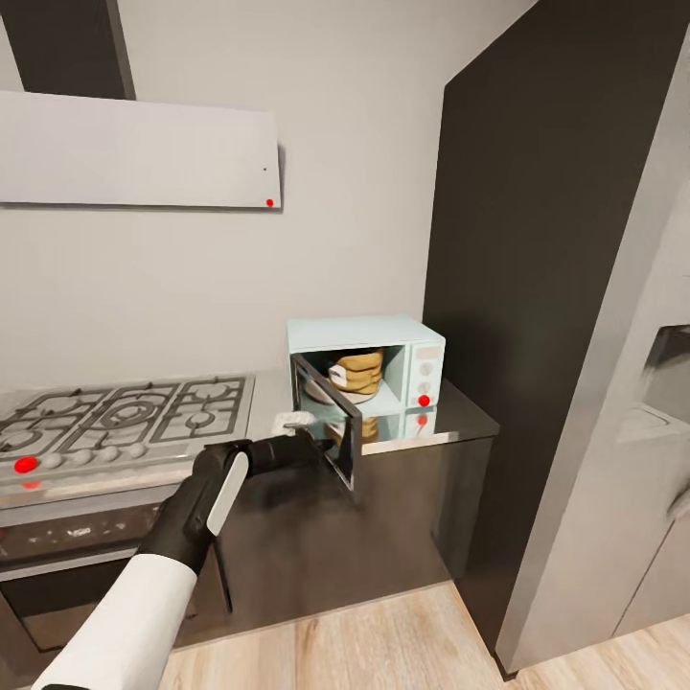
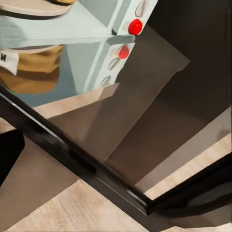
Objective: In the kitchen, take the popcorn bag from the countertop, put it into the microwave, and heat it until the popcorn is cooked so the cooked popcorn ends up inside the bag.
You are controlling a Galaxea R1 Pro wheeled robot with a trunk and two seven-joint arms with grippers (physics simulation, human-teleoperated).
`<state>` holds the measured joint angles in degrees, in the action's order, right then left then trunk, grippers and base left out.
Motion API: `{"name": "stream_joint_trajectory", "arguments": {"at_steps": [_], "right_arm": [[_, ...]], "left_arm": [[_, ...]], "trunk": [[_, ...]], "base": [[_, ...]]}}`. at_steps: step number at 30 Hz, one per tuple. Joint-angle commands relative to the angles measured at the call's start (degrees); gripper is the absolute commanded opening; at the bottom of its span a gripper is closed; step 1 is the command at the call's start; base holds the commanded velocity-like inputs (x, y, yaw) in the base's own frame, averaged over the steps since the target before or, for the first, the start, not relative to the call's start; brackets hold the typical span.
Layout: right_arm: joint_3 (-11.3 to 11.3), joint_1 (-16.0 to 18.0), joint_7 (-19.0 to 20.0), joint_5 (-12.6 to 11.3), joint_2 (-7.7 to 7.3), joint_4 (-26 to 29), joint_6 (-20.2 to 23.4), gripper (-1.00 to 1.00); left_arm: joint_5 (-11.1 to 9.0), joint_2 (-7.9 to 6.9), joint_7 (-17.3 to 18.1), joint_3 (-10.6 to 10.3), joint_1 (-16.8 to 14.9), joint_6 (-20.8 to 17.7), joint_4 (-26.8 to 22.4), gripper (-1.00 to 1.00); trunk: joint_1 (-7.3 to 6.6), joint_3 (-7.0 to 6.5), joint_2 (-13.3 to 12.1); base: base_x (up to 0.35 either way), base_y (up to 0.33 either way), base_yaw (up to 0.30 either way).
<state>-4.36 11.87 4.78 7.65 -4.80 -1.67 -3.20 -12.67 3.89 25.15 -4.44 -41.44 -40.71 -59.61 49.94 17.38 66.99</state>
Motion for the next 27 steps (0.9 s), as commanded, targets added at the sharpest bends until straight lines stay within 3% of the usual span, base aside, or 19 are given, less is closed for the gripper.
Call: {"name": "stream_joint_trajectory", "arguments": {"at_steps": [1,8,9,18,20,21,24,27], "right_arm": [[-0.5,0.1,0.1,0.6,-0.03,-0.2,-0.3,1.00],[-0.5,0.1,0.1,0.6,-0.03,-0.2,-0.3,1.00],[-0.5,0.1,0.1,0.6,-0.03,-0.2,-0.3,1.00],[-0.5,0.1,0.1,0.6,-0.03,-0.2,-0.3,1.00],[-0.5,0.1,0.1,0.6,-0.03,-0.2,-0.3,1.00],[-0.5,0.1,0.1,0.6,-0.03,-0.2,-0.3,1.00],[-0.5,0.1,0.1,0.6,-0.03,-0.2,-0.3,1.00],[-0.5,0.1,0.1,0.6,-0.03,-0.2,-0.4,1.00]], "left_arm": [[-0.3,-0.01,0.3,0.1,0.0,-0.1,0.0,1.00],[-0.5,-0.03,0.3,0.0,0.0,2.2,0.1,1.00],[-0.5,-0.03,0.3,0.1,0.0,6.4,0.1,1.00],[-0.5,0.75,-2.9,-0.5,0.0,6.6,0.2,1.00],[0.1,2.40,-3.0,-1.7,0.0,7.1,1.6,1.00],[0.6,3.12,-3.1,-2.9,0.0,9.7,3.1,1.00],[0.8,3.65,-2.9,-9.1,0.0,16.4,6.8,1.00],[0.8,3.68,-2.8,-10.5,0.0,17.0,7.2,1.00]], "trunk": [[0.00,0.07,0.0],[0.00,0.07,0.0],[0.00,0.07,0.0],[0.00,0.07,0.0],[0.00,0.07,0.0],[0.00,0.07,0.0],[0.00,0.07,0.0],[0.00,0.07,0.0]], "base": [[0.085,0.017,0.000],[0.083,0.040,0.000],[0.003,0.002,0.000],[0.046,0.000,0.000],[0.002,0.000,0.000],[0.000,0.000,0.000],[0.000,0.000,0.000],[0.000,0.000,0.000]]}}
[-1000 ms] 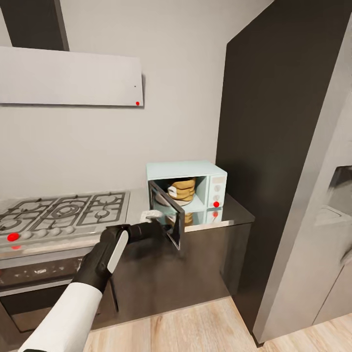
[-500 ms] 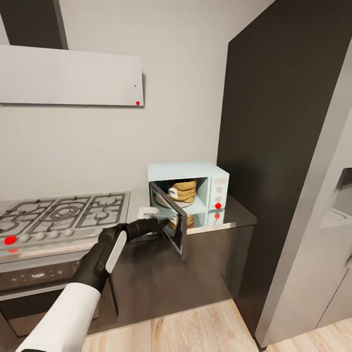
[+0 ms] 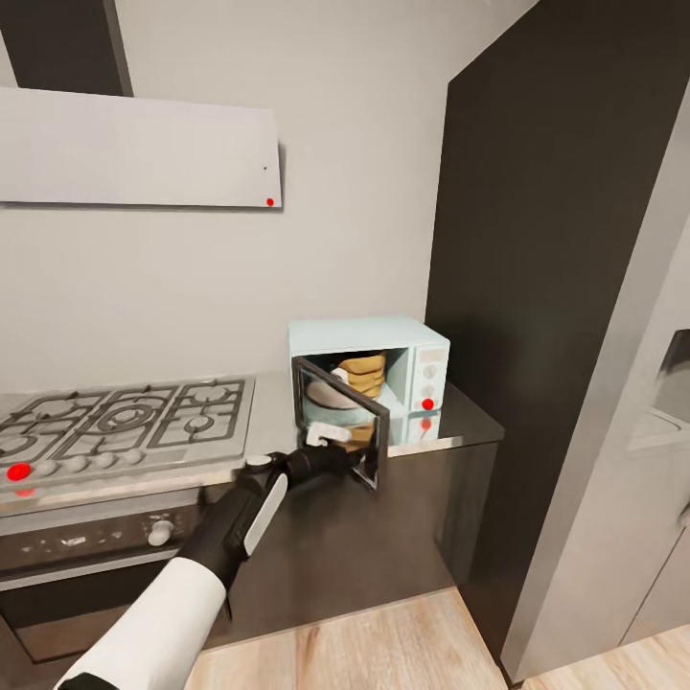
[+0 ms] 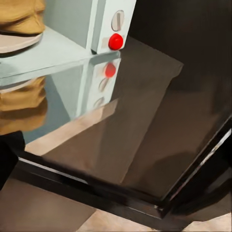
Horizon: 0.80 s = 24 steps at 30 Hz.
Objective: In the kitchen, take the popcorn bag from the countertop, put it into the microwave, and heat it until the popcorn is cooked so the cooked popcorn ends up inside the bag.
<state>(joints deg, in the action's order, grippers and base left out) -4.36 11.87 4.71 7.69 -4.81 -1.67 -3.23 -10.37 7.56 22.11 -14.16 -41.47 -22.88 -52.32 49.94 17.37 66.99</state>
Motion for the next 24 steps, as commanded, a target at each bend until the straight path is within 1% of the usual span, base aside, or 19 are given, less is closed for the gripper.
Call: {"name": "stream_joint_trajectory", "arguments": {"at_steps": [1,5,8,9,10,13,14,16,18,21,24], "right_arm": [[-0.5,0.1,0.1,0.5,-0.03,-0.2,-0.4,1.00],[-0.6,0.1,0.1,0.4,-0.01,-0.2,-0.4,1.00],[-0.6,0.1,0.1,0.3,-0.02,-0.2,-0.4,1.00],[-0.6,0.1,0.1,0.3,-0.06,-0.3,-0.4,1.00],[-0.6,0.1,0.1,0.3,-0.09,-0.3,-0.4,1.00],[-0.6,0.1,0.1,0.3,-0.13,-0.3,-0.4,1.00],[-0.6,0.1,0.1,0.3,-0.17,-0.3,-0.4,1.00],[-0.6,0.1,0.1,0.3,-0.26,-0.3,-0.4,1.00],[-0.6,0.1,0.1,0.3,-0.30,-0.3,-0.4,1.00],[-0.6,0.1,0.1,0.3,-0.35,-0.3,-0.4,1.00],[-0.6,0.1,0.1,0.3,-0.36,-0.3,-0.4,1.00]], "left_arm": [[-1.4,0.06,0.1,-0.9,0.0,-0.8,0.1,1.00],[-1.2,0.02,-0.1,-1.0,0.0,-0.7,0.3,1.00],[-1.2,0.16,-0.4,-1.0,0.0,-0.7,0.2,1.00],[-1.2,0.40,-1.0,-1.0,0.0,-0.7,-0.1,1.00],[-1.2,0.80,-2.6,-1.0,0.0,-0.7,-0.4,1.00],[-1.5,1.62,-9.4,-1.0,0.0,-0.4,-0.8,1.00],[-1.6,2.03,-10.7,-1.0,0.0,-0.3,-0.8,1.00],[-1.6,2.44,-11.8,-1.0,0.0,0.0,-0.8,1.00],[-1.5,2.44,-12.9,-1.0,0.0,0.1,-0.9,1.00],[-1.7,2.44,-17.3,-1.0,-0.1,0.2,-0.9,1.00],[-1.7,2.44,-18.6,-1.0,-0.1,0.2,-0.9,1.00]], "trunk": [[0.00,0.08,0.1],[0.00,0.08,0.1],[0.00,0.08,0.1],[0.00,0.08,0.1],[0.00,0.08,0.1],[0.00,0.08,0.1],[0.00,0.08,0.1],[0.00,0.08,0.1],[0.00,0.08,0.1],[0.00,0.04,0.1],[0.00,-0.02,0.1]], "base": [[0.000,0.000,0.000],[0.000,0.000,-0.032],[0.000,0.000,-0.185],[0.000,0.000,-0.223],[0.000,0.000,-0.229],[0.000,0.000,-0.233],[0.000,0.000,-0.234],[0.000,0.000,-0.234],[0.000,0.000,-0.234],[0.000,0.000,-0.234],[0.000,0.000,-0.234]]}}
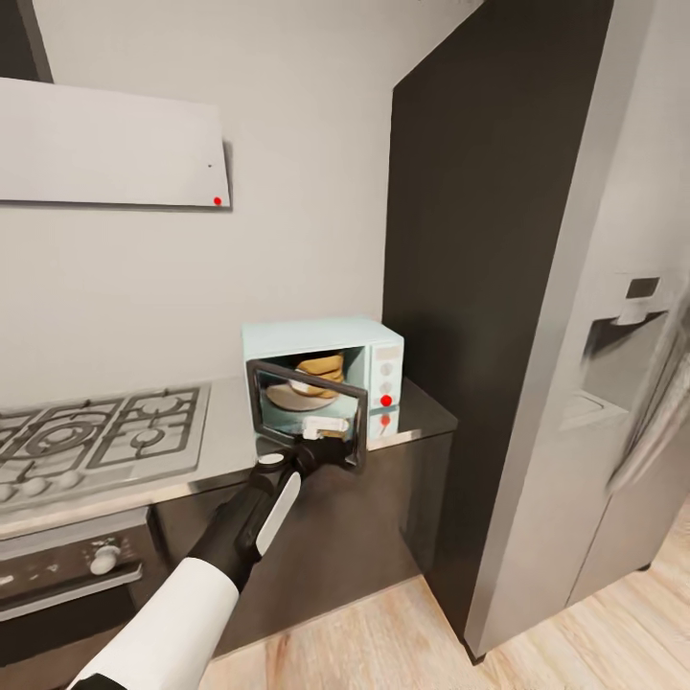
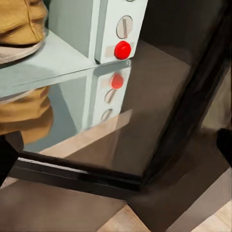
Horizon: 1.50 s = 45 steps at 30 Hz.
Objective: In the kitchen, take the popcorn bag from the countertop, put it into the microwave, and heat it until the popcorn is cooked so the cooked popcorn ends up inside the bag.
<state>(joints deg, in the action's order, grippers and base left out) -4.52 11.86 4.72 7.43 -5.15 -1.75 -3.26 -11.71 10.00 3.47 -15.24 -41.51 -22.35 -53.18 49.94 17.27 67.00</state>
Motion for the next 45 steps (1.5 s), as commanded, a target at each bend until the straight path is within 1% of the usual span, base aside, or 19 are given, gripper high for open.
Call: {"name": "stream_joint_trajectory", "arguments": {"at_steps": [1,10,12,14,16,18,20,23,24,25,28,29,32,37,41,43,45], "right_arm": [[-0.5,0.1,0.1,0.6,-0.03,-0.2,-0.3,1.00],[-0.5,0.1,0.1,0.6,-0.04,-0.2,-0.3,1.00],[-0.5,0.1,0.2,0.6,-0.04,-0.2,-0.3,1.00],[-0.5,0.1,0.2,0.6,-0.04,-0.2,-0.3,1.00],[-0.5,0.1,0.2,0.6,-0.04,-0.2,-0.3,1.00],[-0.5,0.1,0.2,0.7,-0.04,-0.2,-0.3,1.00],[-0.5,0.1,0.2,0.7,-0.06,-0.2,-0.2,1.00],[-0.4,0.1,0.2,0.7,-0.12,-0.2,-0.3,1.00],[-0.3,0.0,-0.1,1.0,0.22,-0.2,-0.5,1.00],[-0.3,0.0,0.0,1.1,0.22,-0.2,-0.4,1.00],[-0.3,0.0,0.3,1.1,0.22,-0.2,-0.4,1.00],[-0.3,0.0,0.4,1.1,0.22,-0.2,-0.4,1.00],[-0.3,0.0,0.5,1.1,0.21,-0.2,-0.4,1.00],[-0.3,0.0,0.5,1.1,0.14,-0.2,-0.3,1.00],[-0.3,0.0,0.5,1.1,0.14,-0.2,-0.4,1.00],[-0.3,0.0,0.5,1.1,0.14,-0.2,-0.4,1.00],[-0.3,0.0,0.5,1.1,0.14,-0.2,-0.4,1.00]], "left_arm": [[-0.2,0.00,-0.1,0.0,0.0,-0.3,-0.1,1.00],[0.0,0.00,-0.4,0.0,0.0,-0.1,-0.3,1.00],[0.2,-0.12,-1.7,0.1,0.0,-0.1,-0.7,1.00],[0.2,-0.35,-5.2,0.2,0.0,-0.1,-1.0,1.00],[0.2,-0.52,-7.4,0.3,0.0,-0.1,-1.1,1.00],[0.2,-0.62,-8.0,0.3,0.0,-0.1,-1.2,1.00],[0.2,-1.02,-8.2,0.3,-0.1,-0.1,-1.3,1.00],[0.2,-1.18,-8.3,0.4,-0.1,-0.2,-1.5,1.00],[0.2,-1.21,-8.7,0.5,0.0,-0.1,-1.2,1.00],[0.0,-1.29,-8.9,0.4,0.0,-0.1,-0.9,1.00],[-1.5,-1.36,-9.2,0.3,0.0,-0.2,0.0,1.00],[-2.0,-1.37,-8.7,0.3,0.0,-0.2,0.3,1.00],[-1.2,-1.30,-7.7,0.2,0.0,-0.3,0.8,1.00],[0.4,-1.39,-7.8,0.2,0.0,-0.2,1.2,1.00],[0.6,-1.44,-8.0,0.3,0.0,-0.2,1.3,1.00],[0.7,-1.55,-8.6,0.3,0.0,-0.2,1.4,1.00],[0.6,-1.58,-11.3,0.4,0.0,-0.2,1.5,1.00]], "trunk": [[0.00,0.05,0.0],[0.00,-0.14,0.0],[0.00,-0.18,0.0],[0.00,-0.19,0.0],[0.00,-0.20,0.0],[0.00,-0.20,0.0],[0.00,-0.20,0.0],[0.00,-0.20,0.0],[0.00,-0.20,0.0],[0.00,-0.20,0.0],[0.00,-0.20,0.0],[0.00,-0.20,0.0],[0.00,-0.20,0.0],[0.00,-0.20,0.0],[0.00,-0.20,0.0],[0.00,-0.20,0.0],[0.00,-0.20,0.0]], "base": [[0.000,0.000,-0.234],[0.000,0.000,-0.234],[0.000,0.000,-0.208],[0.000,0.000,-0.071],[0.000,0.000,-0.019],[0.000,0.000,-0.005],[0.000,0.000,-0.001],[0.000,0.000,0.000],[0.000,0.000,0.000],[0.000,0.000,0.000],[0.000,0.000,0.000],[0.000,0.000,0.000],[-0.183,0.000,0.000],[-0.165,0.000,0.000],[-0.012,0.000,0.000],[-0.002,0.000,0.000],[0.000,0.000,0.000]]}}
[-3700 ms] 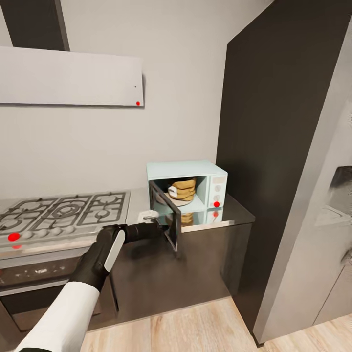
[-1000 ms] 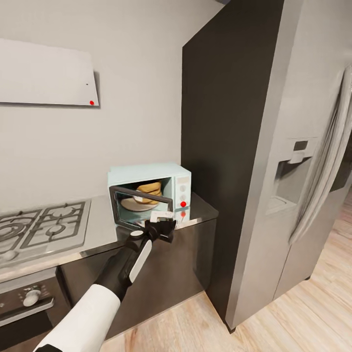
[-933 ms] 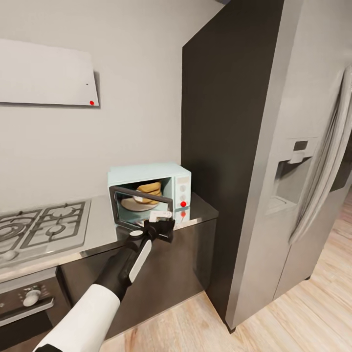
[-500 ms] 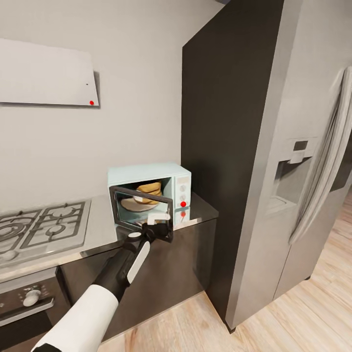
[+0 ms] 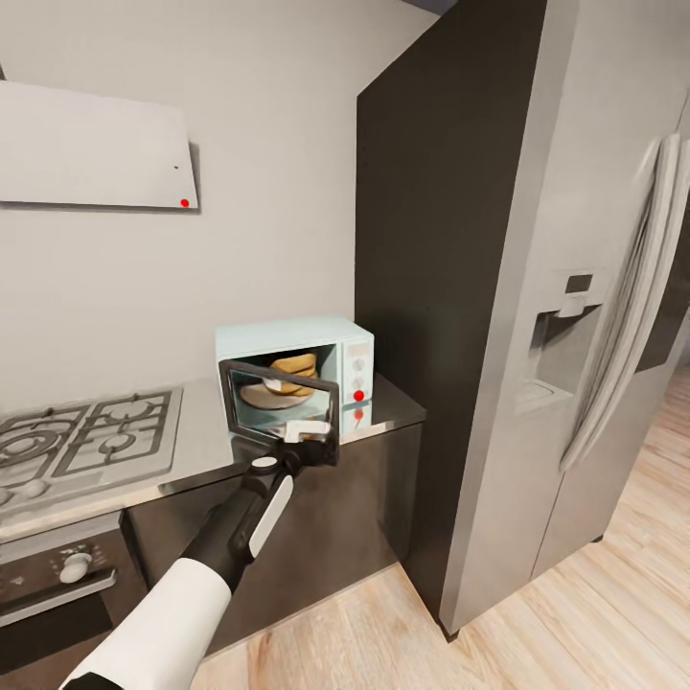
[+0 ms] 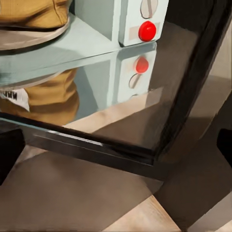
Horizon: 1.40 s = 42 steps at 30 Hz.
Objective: In the kitchen, take the popcorn bag from the countertop, put it into the microwave, and heat it until the popcorn is cooked so the cooked popcorn ends up inside the bag.
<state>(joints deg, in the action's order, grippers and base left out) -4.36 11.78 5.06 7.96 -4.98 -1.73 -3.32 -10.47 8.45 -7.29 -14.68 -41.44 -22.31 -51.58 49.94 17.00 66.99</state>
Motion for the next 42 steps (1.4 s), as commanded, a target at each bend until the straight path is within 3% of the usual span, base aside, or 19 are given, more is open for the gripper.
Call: {"name": "stream_joint_trajectory", "arguments": {"at_steps": [1,11,18,42], "right_arm": [[-0.5,0.1,0.1,0.6,-0.03,-0.2,-0.3,1.00],[-0.5,0.1,0.1,0.6,-0.12,-0.2,-0.3,1.00],[-0.5,0.1,0.1,0.6,-0.04,-0.2,-0.4,1.00],[-0.5,0.1,0.3,0.6,-0.05,-0.2,-0.4,1.00]], "left_arm": [[-0.7,-0.02,-1.8,-0.2,0.0,-0.2,-0.1,1.00],[-0.6,0.01,-3.9,-0.2,0.0,-0.1,0.0,1.00],[-0.9,0.08,-3.7,-0.2,0.0,8.0,3.0,1.00],[-0.8,0.51,-3.7,-0.3,0.0,8.1,3.3,1.00]], "trunk": [[0.00,0.07,0.0],[0.00,0.07,0.0],[0.00,0.07,0.0],[0.00,0.07,0.0]], "base": [[0.000,0.000,0.000],[0.000,0.000,0.000],[0.026,0.000,0.000],[0.234,0.000,0.000]]}}
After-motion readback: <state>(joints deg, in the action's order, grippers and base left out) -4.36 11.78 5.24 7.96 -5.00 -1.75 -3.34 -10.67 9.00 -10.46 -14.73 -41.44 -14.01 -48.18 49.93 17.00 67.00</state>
